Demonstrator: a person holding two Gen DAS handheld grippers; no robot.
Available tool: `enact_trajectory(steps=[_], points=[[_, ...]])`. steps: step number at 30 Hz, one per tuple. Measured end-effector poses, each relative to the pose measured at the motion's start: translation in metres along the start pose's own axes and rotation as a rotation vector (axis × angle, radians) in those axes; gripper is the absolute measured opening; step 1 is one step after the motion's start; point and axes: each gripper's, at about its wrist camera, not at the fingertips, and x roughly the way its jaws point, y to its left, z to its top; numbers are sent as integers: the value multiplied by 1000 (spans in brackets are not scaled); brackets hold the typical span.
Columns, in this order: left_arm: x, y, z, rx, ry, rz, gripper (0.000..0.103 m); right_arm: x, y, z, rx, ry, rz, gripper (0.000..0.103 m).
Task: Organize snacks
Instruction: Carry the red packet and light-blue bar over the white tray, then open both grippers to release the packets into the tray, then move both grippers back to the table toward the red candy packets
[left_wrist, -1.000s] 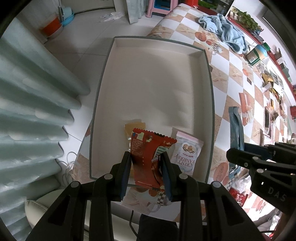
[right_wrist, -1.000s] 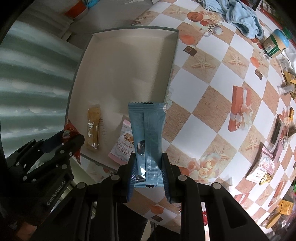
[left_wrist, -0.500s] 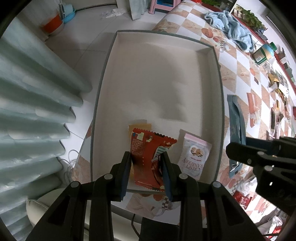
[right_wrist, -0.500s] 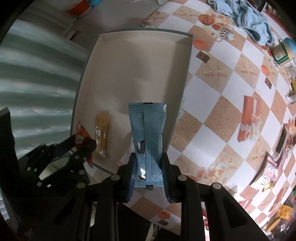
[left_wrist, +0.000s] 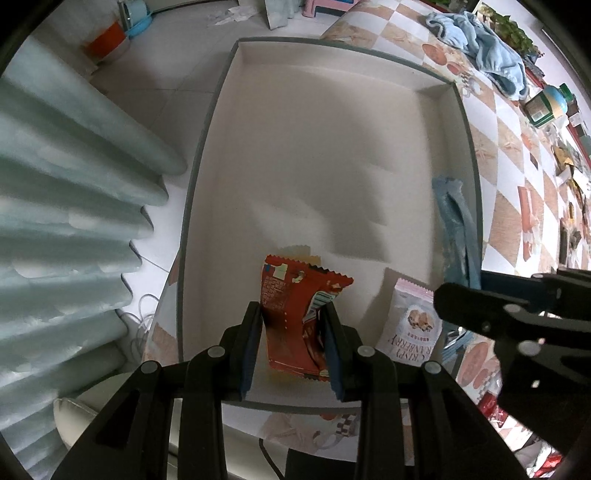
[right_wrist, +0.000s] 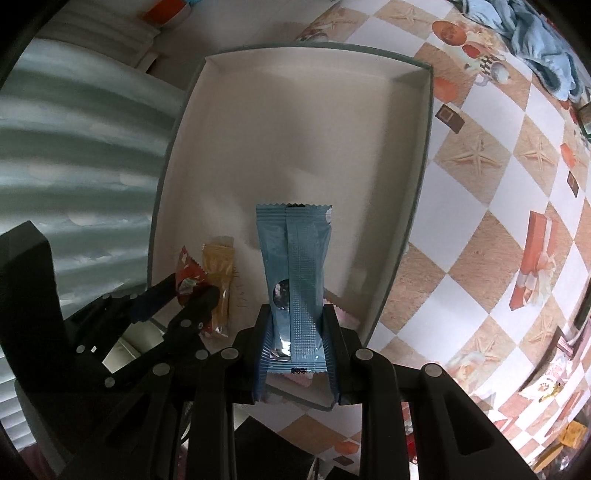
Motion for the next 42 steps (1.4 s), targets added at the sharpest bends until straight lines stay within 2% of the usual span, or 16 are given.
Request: enact_trajectory(steps=[2, 4, 7, 8, 10, 12, 18, 19, 20, 26, 31, 37, 42], points=[[-1, -1, 0, 4, -1, -6, 40, 3, 1, 2, 4, 10, 2, 27], [-3, -2, 0, 6, -12, -3, 62, 4, 1, 4, 6, 10, 4, 28], [-7, -2, -2, 3, -30, 5, 74, 5, 3, 8, 13, 7, 6, 30], [-7, -3, -2, 2, -28, 3, 75, 4, 1, 7, 19, 8, 8, 49], [-8, -3, -3, 4, -24, 9, 79, 1, -1, 5, 29, -11, 6, 79], [-10, -5, -5, 9, -24, 13, 79, -5, -7, 2, 31, -38, 1, 79], [-17, -15, -10, 35, -22, 20, 79, -12, -26, -8, 81, -37, 11, 79], [-18, -18, -12, 44, -23, 19, 79, -13, -31, -13, 93, -37, 13, 86], [-20, -22, -14, 55, -25, 18, 79, -14, -39, -18, 106, -32, 13, 103], [-26, -54, -28, 141, -27, 1, 79, -23, -84, -50, 213, -39, -4, 103], [-34, -94, -39, 244, -36, -17, 79, -34, -141, -85, 354, -56, -27, 103], [-39, -148, -59, 412, -48, -46, 79, -32, -212, -146, 560, -41, -50, 103], [-27, -189, -83, 551, 2, -73, 80, -20, -252, -196, 688, 3, -59, 103]])
